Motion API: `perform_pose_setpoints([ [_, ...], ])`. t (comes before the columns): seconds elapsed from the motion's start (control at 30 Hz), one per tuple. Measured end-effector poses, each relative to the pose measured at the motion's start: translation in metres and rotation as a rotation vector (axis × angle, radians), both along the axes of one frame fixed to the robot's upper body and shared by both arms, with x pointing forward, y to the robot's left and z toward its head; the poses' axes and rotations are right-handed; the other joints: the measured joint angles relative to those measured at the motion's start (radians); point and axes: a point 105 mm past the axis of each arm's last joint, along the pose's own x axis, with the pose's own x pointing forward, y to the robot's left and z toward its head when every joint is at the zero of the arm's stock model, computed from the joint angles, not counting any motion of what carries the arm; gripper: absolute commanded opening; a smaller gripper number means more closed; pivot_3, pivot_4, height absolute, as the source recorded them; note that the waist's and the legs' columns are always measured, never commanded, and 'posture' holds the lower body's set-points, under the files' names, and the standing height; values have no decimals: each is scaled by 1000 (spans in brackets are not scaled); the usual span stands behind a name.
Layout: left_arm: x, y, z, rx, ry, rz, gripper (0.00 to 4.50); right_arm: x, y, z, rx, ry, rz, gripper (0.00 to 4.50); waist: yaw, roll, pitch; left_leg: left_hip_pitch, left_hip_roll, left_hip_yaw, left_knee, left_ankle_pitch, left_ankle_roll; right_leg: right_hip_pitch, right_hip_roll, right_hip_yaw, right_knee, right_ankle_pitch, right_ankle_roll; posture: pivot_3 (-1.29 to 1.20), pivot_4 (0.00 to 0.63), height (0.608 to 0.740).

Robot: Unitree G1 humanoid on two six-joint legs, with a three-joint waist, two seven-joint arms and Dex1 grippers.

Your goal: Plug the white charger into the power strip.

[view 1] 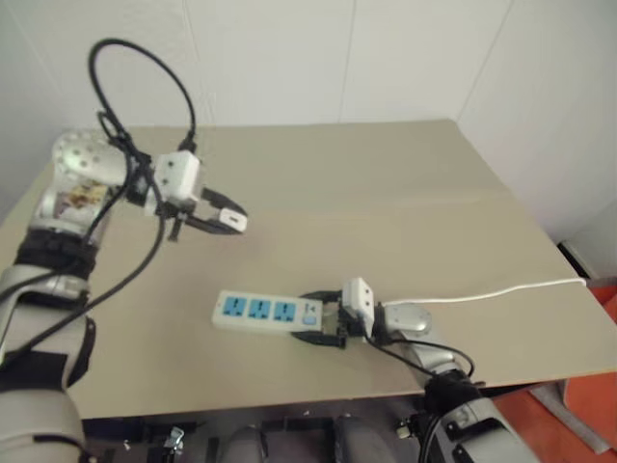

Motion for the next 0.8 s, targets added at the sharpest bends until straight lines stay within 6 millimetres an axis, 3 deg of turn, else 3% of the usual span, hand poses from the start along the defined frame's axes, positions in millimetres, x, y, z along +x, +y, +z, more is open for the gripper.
perform_pose_setpoints([
  [0.17,-17,-6,22,-367,157,43,1028,3,1,0,-6,-5,22,3419,0,0,0,0,0,-1,3,0,0,1,0,-1,1,0,0,0,150,740],
  [0.37,-32,-32,9,-677,360,117,1028,7,3,1,-12,-10,46,3419,0,0,0,2,0,-3,3,0,0,2,0,-1,3,0,0,0,150,740],
  [0.63,-54,-52,-21,-705,488,124,1028,9,2,-2,-16,-6,51,3419,1,0,0,9,0,-4,3,1,-1,10,0,-2,1,0,0,0,150,740],
  [0.8,-62,-59,-44,-570,526,73,1028,10,2,-2,-21,-3,57,3419,1,0,0,13,-1,-3,1,0,-1,14,0,-1,-1,0,0,0,150,740],
])
